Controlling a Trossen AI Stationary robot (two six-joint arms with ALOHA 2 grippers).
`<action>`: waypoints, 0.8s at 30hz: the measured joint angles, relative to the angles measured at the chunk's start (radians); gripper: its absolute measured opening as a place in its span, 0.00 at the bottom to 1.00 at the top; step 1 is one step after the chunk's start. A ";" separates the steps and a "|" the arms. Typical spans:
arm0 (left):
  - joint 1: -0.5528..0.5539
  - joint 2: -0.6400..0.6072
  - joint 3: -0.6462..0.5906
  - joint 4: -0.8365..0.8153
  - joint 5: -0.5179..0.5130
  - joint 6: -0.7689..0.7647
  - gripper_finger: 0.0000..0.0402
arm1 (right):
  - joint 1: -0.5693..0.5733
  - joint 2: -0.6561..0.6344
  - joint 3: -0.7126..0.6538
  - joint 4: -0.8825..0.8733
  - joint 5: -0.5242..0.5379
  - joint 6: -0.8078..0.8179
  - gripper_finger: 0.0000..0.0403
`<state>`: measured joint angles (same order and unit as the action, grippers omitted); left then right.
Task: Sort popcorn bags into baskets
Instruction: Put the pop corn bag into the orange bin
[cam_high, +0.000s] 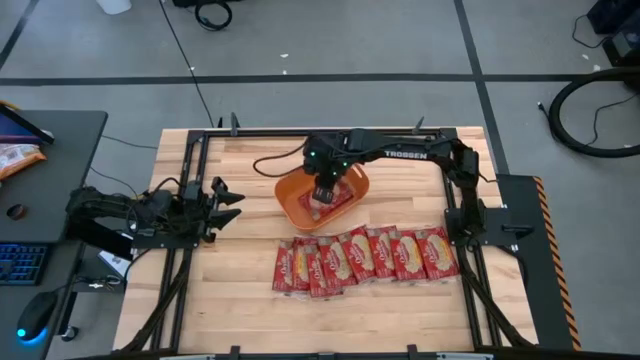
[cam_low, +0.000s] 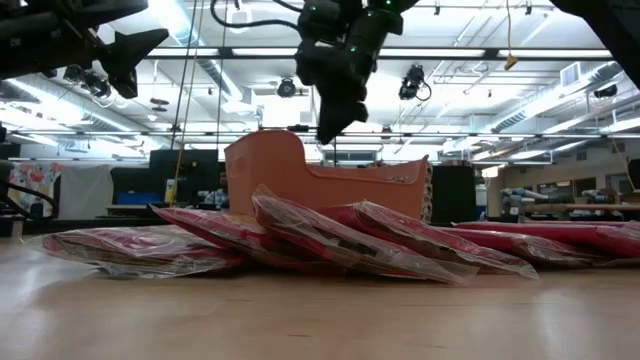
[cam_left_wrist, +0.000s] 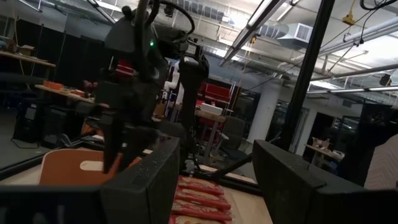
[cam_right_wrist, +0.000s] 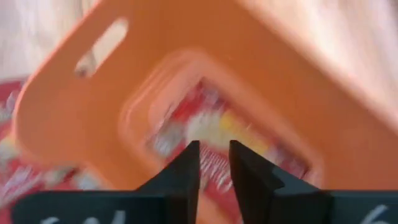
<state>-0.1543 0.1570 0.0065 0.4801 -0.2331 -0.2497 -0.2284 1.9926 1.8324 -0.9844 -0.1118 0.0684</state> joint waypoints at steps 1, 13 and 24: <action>0.000 0.000 0.000 -0.001 0.000 0.000 0.51 | 0.009 0.000 0.006 -0.032 -0.020 0.002 0.27; 0.000 0.000 0.000 -0.011 0.000 -0.015 0.51 | 0.386 -0.001 0.010 -0.154 0.358 0.155 0.30; 0.000 0.000 0.000 -0.052 0.000 -0.035 0.51 | 0.641 -0.001 -0.239 -0.155 0.478 0.590 0.37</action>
<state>-0.1546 0.1570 0.0066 0.4281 -0.2329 -0.2844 0.4122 1.9915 1.5935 -1.1396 0.3661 0.6587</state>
